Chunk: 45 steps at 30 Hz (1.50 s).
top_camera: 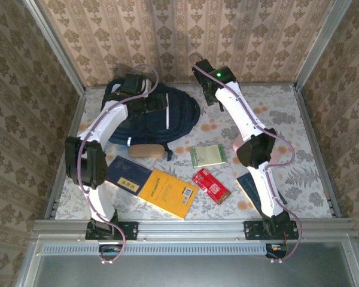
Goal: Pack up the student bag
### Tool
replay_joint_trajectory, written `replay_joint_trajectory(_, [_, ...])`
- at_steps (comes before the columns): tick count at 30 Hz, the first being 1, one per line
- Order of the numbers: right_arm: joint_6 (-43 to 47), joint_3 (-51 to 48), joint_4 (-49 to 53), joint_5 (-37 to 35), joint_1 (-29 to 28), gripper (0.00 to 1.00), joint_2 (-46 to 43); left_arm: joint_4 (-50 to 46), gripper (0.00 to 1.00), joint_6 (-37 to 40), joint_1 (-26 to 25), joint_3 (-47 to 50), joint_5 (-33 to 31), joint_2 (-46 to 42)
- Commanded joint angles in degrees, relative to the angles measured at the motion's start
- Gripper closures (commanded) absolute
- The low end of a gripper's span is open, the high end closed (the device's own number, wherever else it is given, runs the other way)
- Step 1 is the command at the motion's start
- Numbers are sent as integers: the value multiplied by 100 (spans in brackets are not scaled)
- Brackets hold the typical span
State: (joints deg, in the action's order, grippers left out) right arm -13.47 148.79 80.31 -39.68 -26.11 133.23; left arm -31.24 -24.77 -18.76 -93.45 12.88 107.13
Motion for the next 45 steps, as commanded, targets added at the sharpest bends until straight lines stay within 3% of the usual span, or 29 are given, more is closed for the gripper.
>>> replay_joint_trajectory(1, [391, -1112, -290, -608, -114, 10, -810, -139, 9, -125, 4, -359, 186, 392])
replay_joint_trajectory(4, [207, -2096, -372, -206, -34, 9, -1376, -98, 12, -133, 4, -595, 384, 823])
replay_joint_trajectory(12, [-7, -4785, -2405, 2485, 18, 14, -3126, 343, 20, -232, 70, -924, 1629, 1660])
replay_joint_trajectory(17, [-186, -6106, -3396, 3423, -17, 38, -3804, 944, 29, -421, 57, -806, 2582, 1921])
replay_joint_trajectory(20, [-326, -6776, -3920, 3582, -22, 55, -4177, 1046, 37, -414, 37, -740, 2772, 2009])
replay_joint_trajectory(26, [-463, -7408, -4400, 3809, -22, 67, -4285, 1198, 65, -459, 39, -650, 2754, 2063])
replay_joint_trajectory(28, [-578, -7491, -4555, 4003, -34, 68, -4366, 1070, 73, -435, 38, -756, 2651, 2154])
replay_joint_trajectory(32, [-697, -7530, -4712, 4159, -85, 69, -4528, 835, 75, -432, 31, -1011, 2534, 2345])
replay_joint_trajectory(36, [-782, -7636, -4809, 4259, -198, 66, -4613, 523, 62, -313, -37, -1293, 2461, 2506])
replay_joint_trajectory(38, [-857, -7702, -4889, 4313, -307, 66, -4664, 261, 63, -191, -65, -1485, 2434, 2629])
replay_joint_trajectory(42, [-935, -7936, -5238, 4328, -478, 63, -4714, 276, 88, -178, -74, -1533, 2490, 2620])
replay_joint_trajectory(43, [-1028, -7985, -5257, 4249, -496, 59, -4718, 282, 97, -193, -75, -1565, 2514, 2591])
replay_joint_trajectory(45, [-1275, -7888, -5111, 4199, -491, 44, -4697, 239, 100, -199, -58, -1655, 2472, 2482])
